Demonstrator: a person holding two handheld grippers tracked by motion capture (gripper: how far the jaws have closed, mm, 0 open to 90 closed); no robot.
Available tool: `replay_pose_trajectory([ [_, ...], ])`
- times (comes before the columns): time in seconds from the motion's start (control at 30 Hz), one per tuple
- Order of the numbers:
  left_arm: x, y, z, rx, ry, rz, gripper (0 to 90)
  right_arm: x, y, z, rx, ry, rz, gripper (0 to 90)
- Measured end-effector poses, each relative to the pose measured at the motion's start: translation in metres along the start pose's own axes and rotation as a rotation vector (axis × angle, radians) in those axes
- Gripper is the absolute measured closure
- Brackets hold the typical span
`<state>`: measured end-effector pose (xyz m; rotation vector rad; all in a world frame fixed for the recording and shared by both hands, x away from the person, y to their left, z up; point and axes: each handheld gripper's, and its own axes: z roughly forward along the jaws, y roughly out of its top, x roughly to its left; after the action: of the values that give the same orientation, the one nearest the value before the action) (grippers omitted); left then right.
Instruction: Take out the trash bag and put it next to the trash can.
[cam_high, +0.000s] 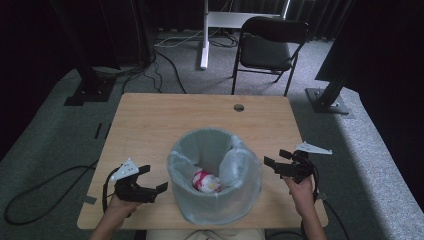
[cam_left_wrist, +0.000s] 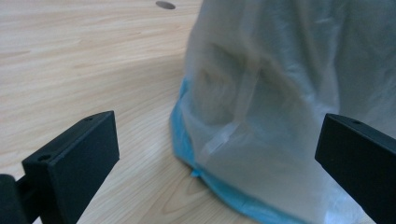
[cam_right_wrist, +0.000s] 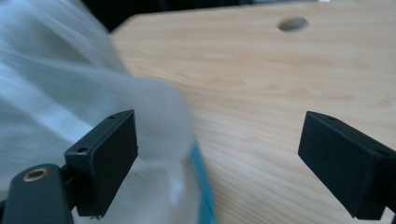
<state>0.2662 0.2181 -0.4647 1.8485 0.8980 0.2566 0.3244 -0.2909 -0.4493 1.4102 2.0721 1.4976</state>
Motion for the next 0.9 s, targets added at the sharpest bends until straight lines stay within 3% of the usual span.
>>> replay_pose_trajectory([
  [0.33,-0.01,0.008,0.007,-0.008,-0.033,0.028,0.2,0.038,0.048,0.002,-0.051,0.156,-0.063,11.1],
  [0.4,-0.012,0.007,0.008,-0.004,-0.054,0.032,0.2,0.05,0.058,0.009,-0.039,0.197,-0.087,11.1],
  [0.57,-0.017,0.007,0.013,0.007,-0.081,0.05,0.2,0.072,0.066,0.031,0.036,0.233,-0.139,11.1],
  [0.77,-0.019,0.011,0.022,0.015,-0.101,0.067,0.2,0.079,0.065,0.046,0.103,0.262,-0.15,11.3],
  [0.9,-0.016,0.013,0.025,0.009,-0.122,0.064,0.2,0.082,0.063,0.05,0.133,0.283,-0.178,20.3],
])
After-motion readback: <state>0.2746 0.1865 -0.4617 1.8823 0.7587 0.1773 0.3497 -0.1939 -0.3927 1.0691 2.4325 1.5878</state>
